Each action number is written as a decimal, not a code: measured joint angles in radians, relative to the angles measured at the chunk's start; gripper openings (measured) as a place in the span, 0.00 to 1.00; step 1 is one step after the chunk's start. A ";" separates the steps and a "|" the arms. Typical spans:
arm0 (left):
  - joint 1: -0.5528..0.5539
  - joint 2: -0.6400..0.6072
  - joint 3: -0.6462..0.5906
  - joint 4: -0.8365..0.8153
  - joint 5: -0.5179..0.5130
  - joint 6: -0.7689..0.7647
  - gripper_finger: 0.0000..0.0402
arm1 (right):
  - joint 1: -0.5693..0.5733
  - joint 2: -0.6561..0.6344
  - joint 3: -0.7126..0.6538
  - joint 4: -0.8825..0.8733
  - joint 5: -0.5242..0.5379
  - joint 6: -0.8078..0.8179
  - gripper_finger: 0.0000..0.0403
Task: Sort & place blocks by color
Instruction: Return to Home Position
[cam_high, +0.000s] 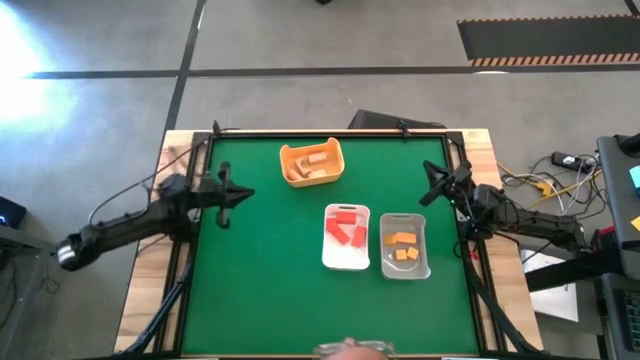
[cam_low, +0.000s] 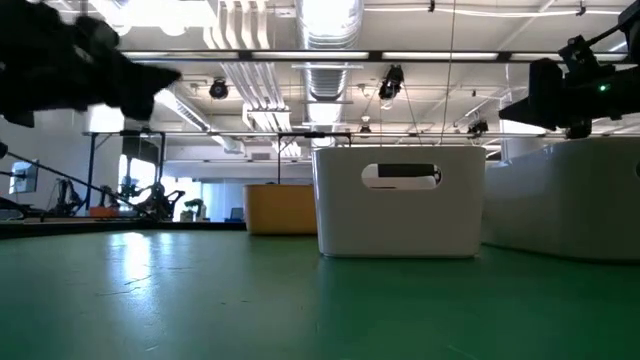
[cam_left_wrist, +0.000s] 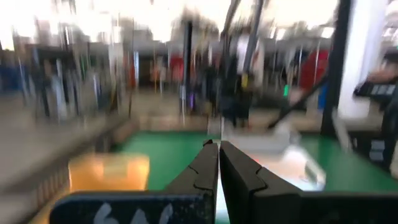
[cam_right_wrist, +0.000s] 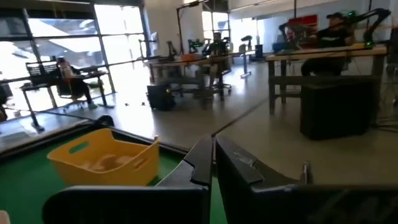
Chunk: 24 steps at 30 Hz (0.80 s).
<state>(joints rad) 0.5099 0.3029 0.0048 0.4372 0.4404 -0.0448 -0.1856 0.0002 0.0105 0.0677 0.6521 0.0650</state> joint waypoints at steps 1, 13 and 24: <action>-0.005 -0.052 0.000 0.000 0.000 0.000 0.00 | 0.000 0.000 0.000 0.000 0.006 -0.010 0.02; -0.064 -0.285 -0.001 0.164 -0.005 0.000 0.00 | 0.004 0.014 0.000 0.001 0.000 -0.118 0.02; -0.092 -0.285 -0.001 0.237 -0.020 0.000 0.00 | 0.004 0.041 0.000 -0.006 0.003 -0.118 0.02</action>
<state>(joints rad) 0.4179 0.0181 0.0040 0.6738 0.4202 -0.0448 -0.1814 0.0408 0.0109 0.0617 0.6549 -0.0531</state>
